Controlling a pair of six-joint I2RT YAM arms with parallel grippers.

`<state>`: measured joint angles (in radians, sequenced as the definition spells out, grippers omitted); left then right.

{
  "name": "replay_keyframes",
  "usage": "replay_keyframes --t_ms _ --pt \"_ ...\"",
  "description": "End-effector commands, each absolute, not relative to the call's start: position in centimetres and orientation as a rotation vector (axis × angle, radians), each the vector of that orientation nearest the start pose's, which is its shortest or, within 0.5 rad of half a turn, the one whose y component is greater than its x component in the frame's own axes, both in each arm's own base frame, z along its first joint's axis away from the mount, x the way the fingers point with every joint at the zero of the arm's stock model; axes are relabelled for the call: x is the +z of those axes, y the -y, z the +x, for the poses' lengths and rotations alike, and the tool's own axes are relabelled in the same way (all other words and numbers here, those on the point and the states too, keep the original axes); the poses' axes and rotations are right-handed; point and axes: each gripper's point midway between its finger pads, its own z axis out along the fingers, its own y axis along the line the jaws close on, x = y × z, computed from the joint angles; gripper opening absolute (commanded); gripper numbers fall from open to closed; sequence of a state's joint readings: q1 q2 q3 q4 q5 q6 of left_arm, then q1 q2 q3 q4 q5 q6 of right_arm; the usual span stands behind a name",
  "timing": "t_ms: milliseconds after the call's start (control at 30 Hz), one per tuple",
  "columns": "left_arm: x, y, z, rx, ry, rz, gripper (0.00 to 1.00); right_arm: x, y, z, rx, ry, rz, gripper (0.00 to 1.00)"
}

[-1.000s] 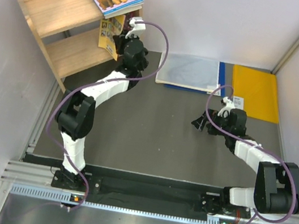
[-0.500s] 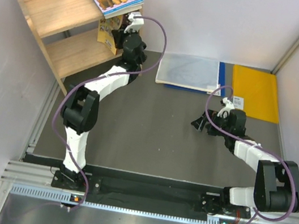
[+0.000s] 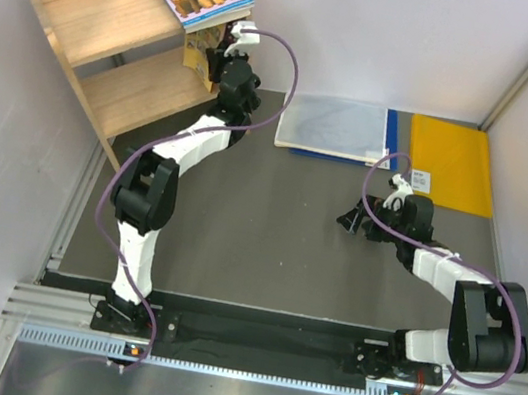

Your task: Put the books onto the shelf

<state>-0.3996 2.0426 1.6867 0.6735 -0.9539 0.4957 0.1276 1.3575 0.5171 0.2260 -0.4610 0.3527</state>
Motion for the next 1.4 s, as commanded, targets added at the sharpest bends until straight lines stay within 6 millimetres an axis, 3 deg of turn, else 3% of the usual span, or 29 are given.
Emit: replay_keyframes --t_ms 0,433,733,767,800,933,1000,1367 --pt "36.3 7.2 57.4 0.61 -1.294 -0.28 0.0 7.4 -13.5 32.6 0.788 -2.169 -0.033 0.95" --pt "35.5 6.1 57.8 0.637 -1.284 -0.277 0.0 7.2 -13.6 32.4 0.798 -2.174 -0.032 0.95" --pt "35.6 6.6 58.5 0.625 -1.286 -0.273 0.02 7.2 -13.7 32.3 0.8 -2.173 -0.034 0.95" --pt "35.5 6.7 58.5 0.62 -1.291 -0.276 0.15 7.1 -13.8 32.2 0.803 -2.177 -0.036 0.95" --pt "35.4 6.8 58.6 0.61 -1.292 -0.275 0.21 7.1 -13.9 32.2 0.805 -2.177 -0.036 0.95" --pt "35.6 7.0 58.7 0.604 -1.285 -0.279 0.35 7.0 -13.9 32.2 0.807 -2.178 -0.034 0.95" --pt "35.9 7.1 58.7 0.6 -1.282 -0.278 0.46 7.1 -13.9 32.2 0.808 -2.177 -0.033 0.95" --pt "35.9 7.9 58.5 0.594 -1.281 -0.273 0.73 6.8 -14.2 32.0 0.826 -2.176 -0.031 0.95"
